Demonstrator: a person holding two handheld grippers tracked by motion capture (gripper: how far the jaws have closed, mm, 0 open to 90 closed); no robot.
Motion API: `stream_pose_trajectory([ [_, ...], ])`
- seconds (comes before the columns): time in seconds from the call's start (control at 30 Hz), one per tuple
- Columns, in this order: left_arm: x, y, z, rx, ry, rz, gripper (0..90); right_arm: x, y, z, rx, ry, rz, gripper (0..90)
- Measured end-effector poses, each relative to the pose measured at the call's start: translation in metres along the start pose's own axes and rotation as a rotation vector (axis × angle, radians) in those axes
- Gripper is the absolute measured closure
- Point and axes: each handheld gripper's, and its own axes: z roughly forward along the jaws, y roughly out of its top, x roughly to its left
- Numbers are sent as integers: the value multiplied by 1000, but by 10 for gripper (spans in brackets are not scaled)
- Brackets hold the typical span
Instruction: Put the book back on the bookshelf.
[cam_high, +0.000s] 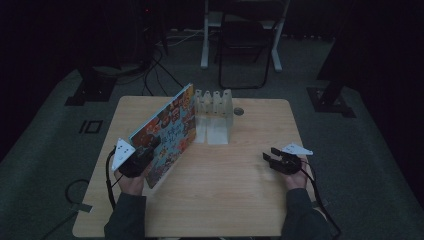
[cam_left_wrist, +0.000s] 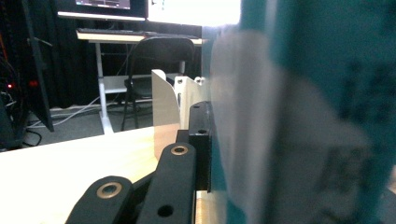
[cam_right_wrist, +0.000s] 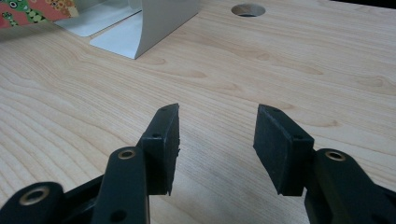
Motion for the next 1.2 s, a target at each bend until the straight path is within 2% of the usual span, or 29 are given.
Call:
stream_pose_trajectory([
  [0.4,-1,2,9,2,18,5,817,0,0,0,0,1,0,501],
  [1.2,4,1,25,11,48,-20,817,0,-1,2,6,2,-2,501],
])
